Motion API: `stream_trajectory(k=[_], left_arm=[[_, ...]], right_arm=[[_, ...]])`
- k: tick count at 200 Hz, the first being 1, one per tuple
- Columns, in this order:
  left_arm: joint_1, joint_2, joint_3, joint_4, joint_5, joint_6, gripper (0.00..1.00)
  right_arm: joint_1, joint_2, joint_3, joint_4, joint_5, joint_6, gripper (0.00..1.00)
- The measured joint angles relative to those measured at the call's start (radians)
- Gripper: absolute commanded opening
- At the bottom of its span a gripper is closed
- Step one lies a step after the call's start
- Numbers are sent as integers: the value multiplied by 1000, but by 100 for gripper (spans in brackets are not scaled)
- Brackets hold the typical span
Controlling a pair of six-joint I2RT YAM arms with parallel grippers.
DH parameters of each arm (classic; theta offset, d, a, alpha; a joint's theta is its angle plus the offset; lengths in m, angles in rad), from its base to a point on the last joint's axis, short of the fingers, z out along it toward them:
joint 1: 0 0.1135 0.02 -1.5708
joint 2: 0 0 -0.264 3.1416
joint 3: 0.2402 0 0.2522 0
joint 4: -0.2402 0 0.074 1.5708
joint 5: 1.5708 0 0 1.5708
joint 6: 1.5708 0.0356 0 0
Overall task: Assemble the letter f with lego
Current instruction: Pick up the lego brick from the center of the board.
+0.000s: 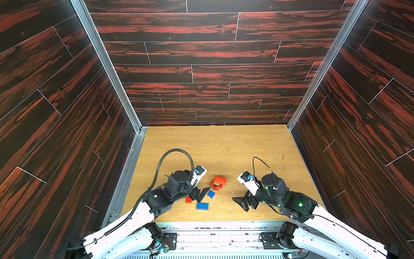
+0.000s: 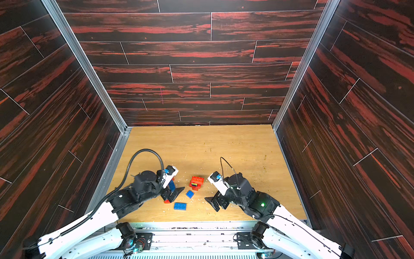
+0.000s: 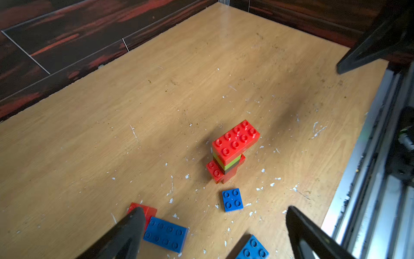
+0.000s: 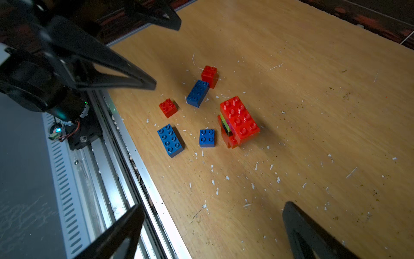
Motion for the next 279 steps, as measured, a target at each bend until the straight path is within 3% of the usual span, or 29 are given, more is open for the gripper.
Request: stream_trajectory(k=[48, 97, 150, 205, 279], left_arm=[[-7, 43, -182, 253, -33, 29, 100], [-7, 49, -280, 441, 3, 114, 100], [-7, 185, -290, 566, 92, 189, 95], [-2, 325, -290, 651, 142, 271, 95], [89, 424, -277, 729, 264, 312, 93]], right_arm=[[30, -65, -26, 31, 2, 42, 98], [59, -72, -110, 90, 8, 78, 98], [90, -76, -239, 168, 12, 108, 98], [110, -19, -236, 194, 24, 114, 98], [122, 36, -208, 193, 46, 114, 98]])
